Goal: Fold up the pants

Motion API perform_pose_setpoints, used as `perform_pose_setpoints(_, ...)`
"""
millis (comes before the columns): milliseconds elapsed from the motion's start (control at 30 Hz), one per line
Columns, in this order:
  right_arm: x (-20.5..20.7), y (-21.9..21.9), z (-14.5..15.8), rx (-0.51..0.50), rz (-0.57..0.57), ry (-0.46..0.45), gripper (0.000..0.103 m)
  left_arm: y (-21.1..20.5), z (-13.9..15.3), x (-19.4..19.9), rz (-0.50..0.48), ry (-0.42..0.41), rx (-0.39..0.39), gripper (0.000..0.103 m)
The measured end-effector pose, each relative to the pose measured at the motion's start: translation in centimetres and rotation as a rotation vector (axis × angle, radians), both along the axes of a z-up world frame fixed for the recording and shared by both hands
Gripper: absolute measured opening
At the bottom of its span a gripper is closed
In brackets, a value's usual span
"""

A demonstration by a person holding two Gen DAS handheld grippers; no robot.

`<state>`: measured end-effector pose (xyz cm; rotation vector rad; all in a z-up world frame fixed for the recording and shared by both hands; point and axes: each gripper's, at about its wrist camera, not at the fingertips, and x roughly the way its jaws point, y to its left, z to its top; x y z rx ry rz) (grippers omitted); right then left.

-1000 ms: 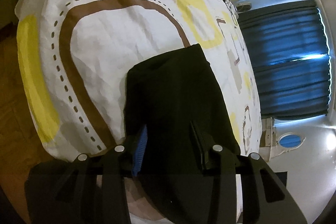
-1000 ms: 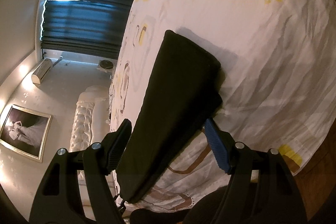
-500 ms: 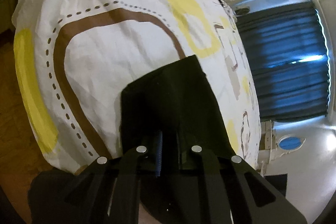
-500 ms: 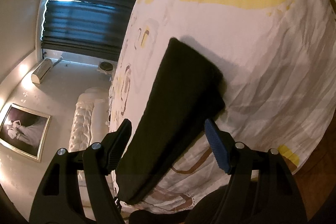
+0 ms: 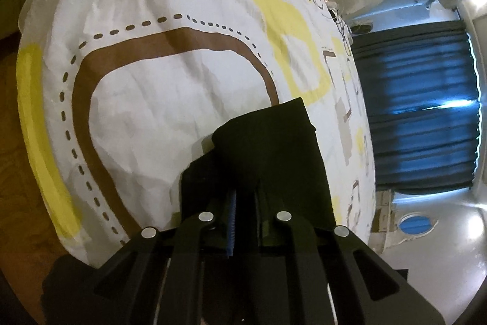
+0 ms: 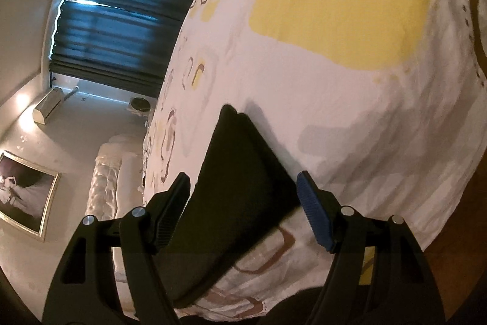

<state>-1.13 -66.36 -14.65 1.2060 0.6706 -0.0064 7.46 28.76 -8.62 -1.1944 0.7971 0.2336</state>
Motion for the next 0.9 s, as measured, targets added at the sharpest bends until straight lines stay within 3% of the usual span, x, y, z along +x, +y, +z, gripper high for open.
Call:
perform_pose_setpoints(200,3.5,-0.3,-1.3,0.012,0.127,0.059,0.073,-0.4,-0.4,0.7,-0.056,0.022,0.056,0.009)
perform_pose_setpoints(267,4.3,-0.1,-2.0,0.039,0.162,0.057,0.08,-0.5,-0.3,0.8,-0.073,0.027,0.082,0.01)
perform_pose_setpoints(367,5.1,0.3,-1.8,0.047,0.223,0.045,0.079,-0.7,-0.1,1.1,-0.107,0.037,0.125,0.012)
perform_pose_setpoints(400,5.5,0.5,-1.9,0.068,0.253,0.038,0.077,-0.8,0.0,1.1,-0.115,0.039,0.136,0.012)
perform_pose_setpoints(567,6.8,0.9,-2.5,0.042,0.291,0.083,0.04,-0.8,0.0,1.2,-0.126,0.04,0.154,0.012)
perform_pose_setpoints(733,7.3,0.8,-2.1,0.002,0.266,0.087,0.022,-1.3,0.4,1.3,-0.155,0.04,0.213,0.014)
perform_pose_setpoints(900,7.8,1.1,0.0,-0.1,0.238,0.064,0.018,-1.9,0.7,1.4,-0.16,0.035,0.265,0.022)
